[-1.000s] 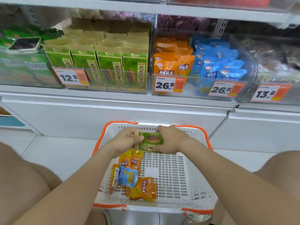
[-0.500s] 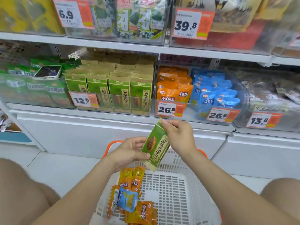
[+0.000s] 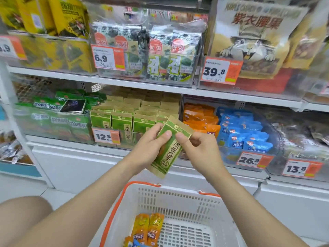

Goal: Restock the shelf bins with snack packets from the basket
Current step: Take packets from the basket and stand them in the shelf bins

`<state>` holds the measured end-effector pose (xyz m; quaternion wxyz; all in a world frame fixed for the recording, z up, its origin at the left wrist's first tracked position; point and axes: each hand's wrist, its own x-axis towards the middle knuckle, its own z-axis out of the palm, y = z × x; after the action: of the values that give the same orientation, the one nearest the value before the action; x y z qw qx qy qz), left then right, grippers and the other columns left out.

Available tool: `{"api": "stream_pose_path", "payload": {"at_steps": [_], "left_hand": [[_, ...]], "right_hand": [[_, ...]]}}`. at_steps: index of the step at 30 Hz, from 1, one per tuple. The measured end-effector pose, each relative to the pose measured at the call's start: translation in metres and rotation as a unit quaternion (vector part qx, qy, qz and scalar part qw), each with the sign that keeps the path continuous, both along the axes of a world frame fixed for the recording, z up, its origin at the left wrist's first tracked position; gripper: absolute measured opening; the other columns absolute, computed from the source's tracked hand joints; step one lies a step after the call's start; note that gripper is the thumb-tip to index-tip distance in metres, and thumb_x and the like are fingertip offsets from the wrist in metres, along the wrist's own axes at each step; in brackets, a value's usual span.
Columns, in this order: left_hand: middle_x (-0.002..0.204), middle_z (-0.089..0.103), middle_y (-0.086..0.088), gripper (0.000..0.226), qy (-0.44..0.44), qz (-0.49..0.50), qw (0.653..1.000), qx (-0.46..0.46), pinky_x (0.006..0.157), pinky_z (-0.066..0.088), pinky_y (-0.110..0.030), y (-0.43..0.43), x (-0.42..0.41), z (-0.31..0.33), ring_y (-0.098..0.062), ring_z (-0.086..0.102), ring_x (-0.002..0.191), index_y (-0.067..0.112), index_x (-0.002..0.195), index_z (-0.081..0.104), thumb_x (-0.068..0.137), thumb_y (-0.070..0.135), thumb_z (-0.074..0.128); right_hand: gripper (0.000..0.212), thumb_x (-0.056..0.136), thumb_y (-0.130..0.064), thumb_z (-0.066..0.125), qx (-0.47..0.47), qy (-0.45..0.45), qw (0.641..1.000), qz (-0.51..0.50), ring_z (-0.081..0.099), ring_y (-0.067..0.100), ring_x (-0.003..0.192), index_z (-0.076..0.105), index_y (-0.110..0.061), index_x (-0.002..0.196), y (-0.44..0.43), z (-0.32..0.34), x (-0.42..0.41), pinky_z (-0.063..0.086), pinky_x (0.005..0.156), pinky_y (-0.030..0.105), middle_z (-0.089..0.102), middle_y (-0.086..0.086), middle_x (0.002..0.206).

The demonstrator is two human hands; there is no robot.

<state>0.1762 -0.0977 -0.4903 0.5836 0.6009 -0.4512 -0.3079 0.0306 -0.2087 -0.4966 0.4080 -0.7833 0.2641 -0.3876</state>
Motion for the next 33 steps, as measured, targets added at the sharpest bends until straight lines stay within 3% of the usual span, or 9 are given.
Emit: {"api": "stream_pose_path", "payload": {"at_steps": [2,5,7,9,13,19,26,31,33], "left_hand": [[0.112,0.074,-0.001,0.032,-0.050,0.022,0.999,-0.001,0.094,0.055,-0.037,-0.002,0.006,0.014,-0.014,0.070,0.105,0.019,0.118,0.065,0.114,0.038,0.040],[0.097,0.077,-0.001,0.063,-0.090,0.114,0.989,-0.027,0.087,0.055,-0.034,-0.008,0.022,0.035,-0.015,0.071,0.095,0.016,0.099,0.074,0.113,0.051,0.024],[0.088,0.073,0.001,0.052,-0.167,0.230,0.957,-0.053,0.084,0.053,-0.038,-0.011,0.046,0.042,-0.021,0.067,0.092,0.019,0.088,0.072,0.112,0.041,0.031],[0.097,0.068,0.006,0.019,-0.292,0.297,0.909,-0.024,0.090,0.050,-0.043,-0.010,0.073,0.049,-0.021,0.062,0.099,0.025,0.097,0.067,0.102,0.022,0.049],[0.112,0.066,0.013,0.021,-0.431,0.239,0.861,0.129,0.106,0.032,-0.052,-0.002,0.101,0.053,-0.022,0.053,0.121,0.035,0.107,0.072,0.088,0.028,0.066],[0.117,0.069,0.015,0.017,-0.445,0.212,0.847,0.199,0.105,0.026,-0.047,0.001,0.111,0.047,-0.023,0.055,0.126,0.038,0.100,0.073,0.084,0.040,0.078],[0.119,0.071,0.021,0.012,-0.425,0.200,0.863,0.183,0.090,0.020,-0.042,0.008,0.119,0.046,-0.021,0.052,0.127,0.042,0.078,0.076,0.085,0.049,0.083],[0.102,0.061,0.020,0.006,-0.436,0.213,0.861,0.156,0.091,0.030,-0.045,0.005,0.123,0.045,-0.019,0.056,0.112,0.043,0.083,0.080,0.084,0.048,0.084],[0.099,0.058,0.016,0.006,-0.430,0.227,0.862,0.141,0.090,0.033,-0.045,0.002,0.123,0.044,-0.019,0.056,0.107,0.042,0.084,0.081,0.082,0.046,0.085]], "right_hand": [[0.043,0.087,-0.063,0.064,-0.029,-0.007,0.999,-0.032,0.072,0.028,0.071,0.079,-0.023,0.086,0.001,0.011,0.010,0.060,0.066,0.051,0.076,-0.001,0.072],[0.029,0.092,-0.041,0.073,-0.116,-0.059,0.989,-0.074,0.063,0.023,0.062,0.080,-0.015,0.082,0.003,0.036,0.026,0.052,0.061,0.039,0.070,-0.004,0.063],[0.026,0.094,-0.035,0.074,-0.143,-0.098,0.980,-0.101,0.049,0.009,0.054,0.076,-0.019,0.074,0.004,0.058,0.035,0.045,0.057,0.034,0.061,-0.012,0.054],[0.022,0.096,-0.034,0.072,-0.173,-0.132,0.969,-0.116,0.046,0.002,0.053,0.074,-0.027,0.075,0.004,0.078,0.046,0.039,0.056,0.031,0.056,-0.019,0.053],[0.013,0.099,-0.027,0.070,-0.231,-0.160,0.955,-0.095,0.063,0.009,0.067,0.079,-0.021,0.106,-0.005,0.102,0.067,0.051,0.067,0.031,0.072,-0.011,0.075],[0.015,0.099,-0.026,0.069,-0.247,-0.070,0.965,-0.049,0.055,0.016,0.063,0.079,-0.021,0.109,-0.024,0.095,0.099,0.046,0.067,0.037,0.069,-0.003,0.070],[0.014,0.099,-0.026,0.071,-0.289,-0.042,0.956,-0.009,0.058,0.012,0.065,0.079,-0.019,0.108,-0.031,0.095,0.117,0.046,0.063,0.025,0.071,-0.008,0.074],[0.008,0.096,-0.032,0.072,-0.260,0.146,0.953,0.062,0.060,0.013,0.067,0.075,-0.027,0.091,-0.041,0.082,0.127,0.042,0.066,0.029,0.067,-0.009,0.071],[0.019,0.097,-0.032,0.071,-0.263,0.196,0.943,0.048,0.060,0.018,0.068,0.068,-0.025,0.079,-0.043,0.086,0.130,0.039,0.064,0.030,0.066,-0.004,0.066]]}}
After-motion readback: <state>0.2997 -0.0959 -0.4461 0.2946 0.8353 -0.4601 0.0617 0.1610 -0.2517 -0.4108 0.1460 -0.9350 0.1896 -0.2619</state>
